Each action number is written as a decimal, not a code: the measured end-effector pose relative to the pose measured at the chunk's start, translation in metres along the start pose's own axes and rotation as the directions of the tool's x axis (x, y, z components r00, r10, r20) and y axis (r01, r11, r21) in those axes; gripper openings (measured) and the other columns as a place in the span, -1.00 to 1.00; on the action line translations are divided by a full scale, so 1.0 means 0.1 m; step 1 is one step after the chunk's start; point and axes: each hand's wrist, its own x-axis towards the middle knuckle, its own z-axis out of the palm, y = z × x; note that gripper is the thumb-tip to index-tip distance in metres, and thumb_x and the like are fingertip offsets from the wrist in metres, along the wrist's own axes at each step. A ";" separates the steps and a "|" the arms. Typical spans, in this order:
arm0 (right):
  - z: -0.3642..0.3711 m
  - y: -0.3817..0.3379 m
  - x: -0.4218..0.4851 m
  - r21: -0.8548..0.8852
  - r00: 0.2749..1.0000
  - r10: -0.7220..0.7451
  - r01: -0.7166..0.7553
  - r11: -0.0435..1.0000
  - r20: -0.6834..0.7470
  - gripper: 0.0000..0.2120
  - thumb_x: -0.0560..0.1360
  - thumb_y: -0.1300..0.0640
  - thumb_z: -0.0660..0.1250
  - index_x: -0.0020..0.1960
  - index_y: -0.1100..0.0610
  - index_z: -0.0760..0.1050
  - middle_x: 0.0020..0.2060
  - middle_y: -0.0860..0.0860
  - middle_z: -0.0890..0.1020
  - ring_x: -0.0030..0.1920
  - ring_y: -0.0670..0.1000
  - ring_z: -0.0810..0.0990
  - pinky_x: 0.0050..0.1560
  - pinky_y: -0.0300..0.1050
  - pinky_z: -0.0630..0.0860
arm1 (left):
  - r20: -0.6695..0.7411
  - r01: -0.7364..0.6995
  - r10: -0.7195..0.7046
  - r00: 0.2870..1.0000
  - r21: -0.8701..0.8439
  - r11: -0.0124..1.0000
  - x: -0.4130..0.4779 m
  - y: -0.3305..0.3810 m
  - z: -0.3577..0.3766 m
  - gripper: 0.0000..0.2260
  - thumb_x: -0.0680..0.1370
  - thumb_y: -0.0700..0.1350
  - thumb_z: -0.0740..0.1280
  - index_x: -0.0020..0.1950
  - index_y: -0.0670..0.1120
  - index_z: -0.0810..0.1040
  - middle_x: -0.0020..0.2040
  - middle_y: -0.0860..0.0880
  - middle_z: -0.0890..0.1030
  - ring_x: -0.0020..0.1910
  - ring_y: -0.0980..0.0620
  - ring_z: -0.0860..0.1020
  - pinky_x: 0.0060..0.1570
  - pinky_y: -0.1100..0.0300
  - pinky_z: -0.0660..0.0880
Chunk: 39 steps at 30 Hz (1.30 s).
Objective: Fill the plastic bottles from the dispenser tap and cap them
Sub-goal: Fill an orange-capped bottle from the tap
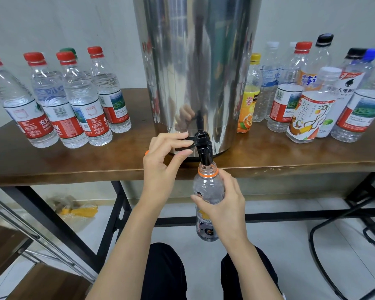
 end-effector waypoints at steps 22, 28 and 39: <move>0.00 -0.02 0.00 0.058 1.000 -0.012 0.012 0.998 0.007 -0.29 0.28 0.12 0.64 0.24 -0.26 0.34 0.16 -0.24 0.47 0.17 -0.39 0.42 0.03 -0.57 0.36 | 0.147 -0.195 0.178 0.973 0.112 0.974 0.20 -0.07 -0.18 -0.80 0.47 -0.14 0.44 0.08 -0.02 0.64 0.04 0.03 0.62 0.05 0.01 0.50 0.13 0.35 0.38; -0.01 0.00 0.01 0.058 1.000 -0.022 0.021 0.998 0.001 -0.28 0.28 0.13 0.65 0.22 -0.30 0.33 0.15 -0.27 0.46 0.17 -0.38 0.42 0.02 -0.57 0.36 | 0.199 -0.179 0.161 0.967 0.075 0.981 0.25 -0.06 -0.21 -0.81 0.46 -0.14 0.44 0.07 -0.01 0.64 0.03 0.11 0.60 0.04 0.02 0.48 0.08 0.39 0.38; -0.01 0.02 0.04 0.080 1.000 -0.007 0.006 0.997 0.023 -0.30 0.27 0.11 0.65 0.27 -0.21 0.38 0.15 -0.24 0.48 0.18 -0.31 0.47 0.04 -0.52 0.41 | 0.361 -0.208 0.154 0.920 0.114 0.971 0.57 0.15 -0.31 -0.85 0.46 0.00 0.44 0.00 0.05 0.67 -0.09 0.10 0.57 -0.01 0.12 0.44 0.08 0.30 0.34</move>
